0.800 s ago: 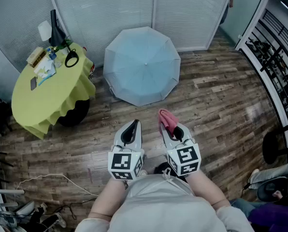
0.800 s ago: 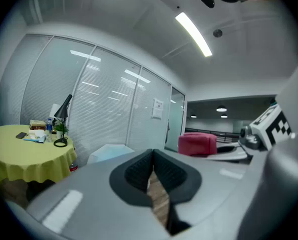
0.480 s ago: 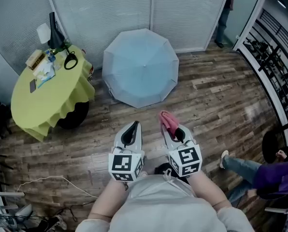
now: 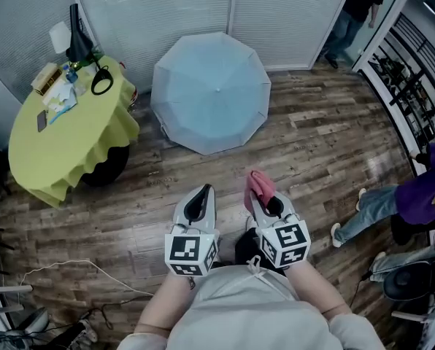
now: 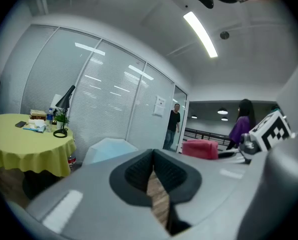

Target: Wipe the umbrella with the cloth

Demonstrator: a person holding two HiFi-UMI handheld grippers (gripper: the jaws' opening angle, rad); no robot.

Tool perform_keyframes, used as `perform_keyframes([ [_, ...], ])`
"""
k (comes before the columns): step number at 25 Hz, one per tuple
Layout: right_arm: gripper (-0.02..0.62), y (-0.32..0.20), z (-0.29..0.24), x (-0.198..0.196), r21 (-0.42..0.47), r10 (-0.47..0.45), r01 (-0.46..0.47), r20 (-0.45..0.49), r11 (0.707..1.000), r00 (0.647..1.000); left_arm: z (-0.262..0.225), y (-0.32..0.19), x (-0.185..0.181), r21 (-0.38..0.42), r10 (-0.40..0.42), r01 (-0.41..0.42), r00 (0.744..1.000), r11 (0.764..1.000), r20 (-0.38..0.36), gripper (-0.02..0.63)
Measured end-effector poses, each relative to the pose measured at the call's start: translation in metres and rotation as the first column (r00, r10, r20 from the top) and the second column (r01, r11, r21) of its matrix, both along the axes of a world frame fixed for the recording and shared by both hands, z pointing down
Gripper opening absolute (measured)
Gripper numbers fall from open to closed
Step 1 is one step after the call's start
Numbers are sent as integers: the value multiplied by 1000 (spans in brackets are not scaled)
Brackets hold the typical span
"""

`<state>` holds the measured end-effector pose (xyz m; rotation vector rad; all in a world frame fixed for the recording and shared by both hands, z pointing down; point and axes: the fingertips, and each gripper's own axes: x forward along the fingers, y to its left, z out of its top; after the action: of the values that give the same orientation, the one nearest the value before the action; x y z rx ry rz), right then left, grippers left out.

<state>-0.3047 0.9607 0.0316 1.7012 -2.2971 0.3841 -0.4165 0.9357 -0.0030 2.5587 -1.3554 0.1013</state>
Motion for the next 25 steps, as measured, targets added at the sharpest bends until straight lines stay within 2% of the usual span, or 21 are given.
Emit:
perform_keyframes([
  [3, 52, -23, 12, 11, -10, -46, 47, 31, 999, 998, 13, -22, 10, -20, -10, 10, 1000, 1000, 6, 6],
  [8, 52, -92, 16, 53, 8, -122, 122, 5, 992, 992, 24, -81, 46, -33, -61, 62, 997, 998, 43, 6],
  [12, 52, -158, 12, 103, 5, -179, 179, 28, 984, 983, 22, -140, 89, -31, -111, 113, 992, 993, 64, 6],
  [17, 52, -234, 14, 168, -26, -285, 286, 33, 958, 958, 17, -216, 153, -29, -172, 175, 982, 984, 72, 6],
  [21, 52, -287, 27, 223, -69, -300, 301, 23, 951, 954, 31, -264, 196, -50, -207, 212, 975, 976, 80, 6],
  [25, 52, -331, 46, 246, -123, -306, 309, 39, 943, 951, 46, -303, 216, -100, -220, 227, 972, 969, 78, 6],
])
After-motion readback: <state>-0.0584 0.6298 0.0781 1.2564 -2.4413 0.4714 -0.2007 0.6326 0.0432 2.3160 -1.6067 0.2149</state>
